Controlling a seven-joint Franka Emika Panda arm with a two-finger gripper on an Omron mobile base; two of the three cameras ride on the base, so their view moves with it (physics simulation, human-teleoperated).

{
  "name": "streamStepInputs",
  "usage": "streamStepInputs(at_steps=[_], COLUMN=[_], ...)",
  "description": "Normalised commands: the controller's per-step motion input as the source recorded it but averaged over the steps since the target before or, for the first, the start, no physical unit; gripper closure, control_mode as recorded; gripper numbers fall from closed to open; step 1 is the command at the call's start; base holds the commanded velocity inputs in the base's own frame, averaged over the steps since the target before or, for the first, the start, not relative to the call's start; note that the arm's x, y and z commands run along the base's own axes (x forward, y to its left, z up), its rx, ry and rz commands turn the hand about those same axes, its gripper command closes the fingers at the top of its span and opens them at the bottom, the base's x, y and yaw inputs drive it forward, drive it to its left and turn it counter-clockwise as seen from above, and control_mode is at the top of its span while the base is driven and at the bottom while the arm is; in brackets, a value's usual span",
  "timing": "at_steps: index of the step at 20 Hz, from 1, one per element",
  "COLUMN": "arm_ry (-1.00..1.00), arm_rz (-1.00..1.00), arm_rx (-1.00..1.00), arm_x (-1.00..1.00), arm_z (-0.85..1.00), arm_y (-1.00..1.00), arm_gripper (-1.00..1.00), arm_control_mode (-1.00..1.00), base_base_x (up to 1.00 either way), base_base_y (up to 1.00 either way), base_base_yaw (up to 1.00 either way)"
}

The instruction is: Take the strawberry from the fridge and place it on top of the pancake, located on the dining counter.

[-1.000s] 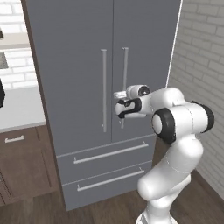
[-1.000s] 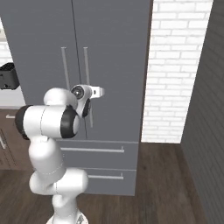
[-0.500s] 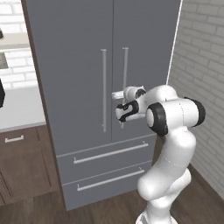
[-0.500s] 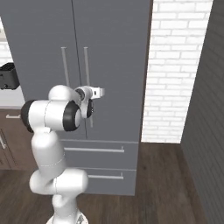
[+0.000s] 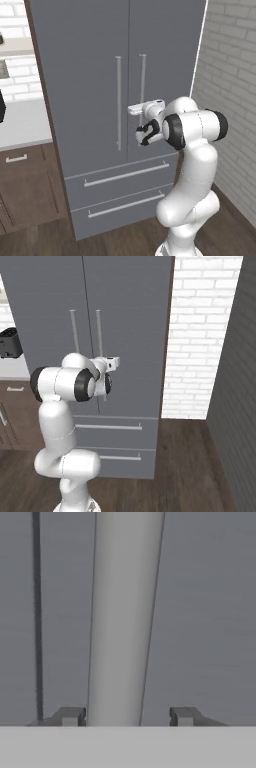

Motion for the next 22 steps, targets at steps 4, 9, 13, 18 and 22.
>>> streamStepInputs(at_steps=[4, 9, 13, 18, 22], arm_ry=[0.0, 0.0, 0.01, 0.16, 0.21], arm_rz=[0.0, 0.0, 0.0, -0.15, -0.06], arm_rx=[0.0, -0.02, 0.0, 0.03, 0.04], arm_x=[0.41, 0.5, 0.36, 0.02, -0.23], arm_z=[-0.05, -0.07, -0.01, -0.02, -0.24], arm_y=[0.0, 0.0, 0.0, -0.3, -0.78], arm_gripper=[1.0, 1.0, 1.0, 1.0, 1.0], arm_control_mode=[-1.0, -1.0, -1.0, -1.0, -1.0], base_base_x=[0.0, 0.0, 0.0, 0.0, 0.0], base_base_y=[0.0, 0.0, 0.0, 0.0, 0.0], base_base_yaw=[0.0, 0.0, 0.0, 0.0, 0.0])
